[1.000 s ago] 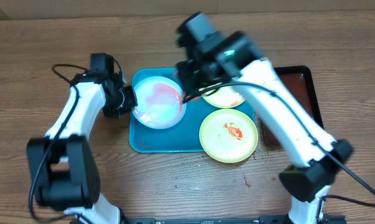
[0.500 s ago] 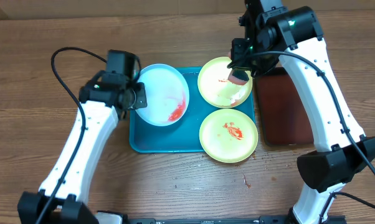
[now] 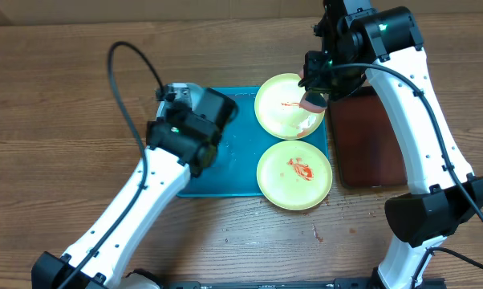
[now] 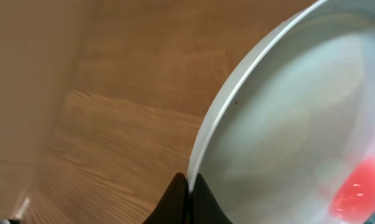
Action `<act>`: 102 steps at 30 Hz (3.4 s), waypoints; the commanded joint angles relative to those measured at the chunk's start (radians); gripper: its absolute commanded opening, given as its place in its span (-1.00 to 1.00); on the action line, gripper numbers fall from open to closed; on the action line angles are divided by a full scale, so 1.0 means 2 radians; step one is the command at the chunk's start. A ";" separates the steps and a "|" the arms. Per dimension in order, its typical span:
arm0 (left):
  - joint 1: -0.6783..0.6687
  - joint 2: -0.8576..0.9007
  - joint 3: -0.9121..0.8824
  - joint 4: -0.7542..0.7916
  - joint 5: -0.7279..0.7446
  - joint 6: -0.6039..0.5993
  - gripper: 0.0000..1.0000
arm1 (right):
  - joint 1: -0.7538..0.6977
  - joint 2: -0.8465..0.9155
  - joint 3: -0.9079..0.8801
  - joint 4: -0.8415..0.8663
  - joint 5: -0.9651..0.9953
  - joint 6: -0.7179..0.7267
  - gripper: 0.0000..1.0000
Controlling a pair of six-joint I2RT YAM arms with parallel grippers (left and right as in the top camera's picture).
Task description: Clean dirty plates on tray and stack at the side
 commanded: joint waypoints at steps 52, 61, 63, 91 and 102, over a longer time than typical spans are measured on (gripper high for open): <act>-0.076 -0.008 0.001 0.027 -0.047 -0.054 -0.91 | -0.002 -0.003 0.007 -0.019 -0.003 -0.013 -0.92; 0.122 -0.008 0.001 0.031 0.218 -0.010 -0.91 | -0.002 -0.003 0.007 -0.019 -0.003 -0.014 -0.92; 0.177 -0.008 0.001 0.040 0.284 0.016 -0.91 | -0.002 -0.003 0.007 -0.019 -0.003 -0.014 -0.92; 0.534 0.196 0.001 0.119 0.416 0.072 -0.92 | -0.002 -0.003 0.007 -0.018 -0.003 -0.017 -0.93; 0.534 0.206 0.004 0.114 0.440 0.133 -0.40 | -0.002 -0.003 0.006 -0.018 -0.003 -0.017 -0.92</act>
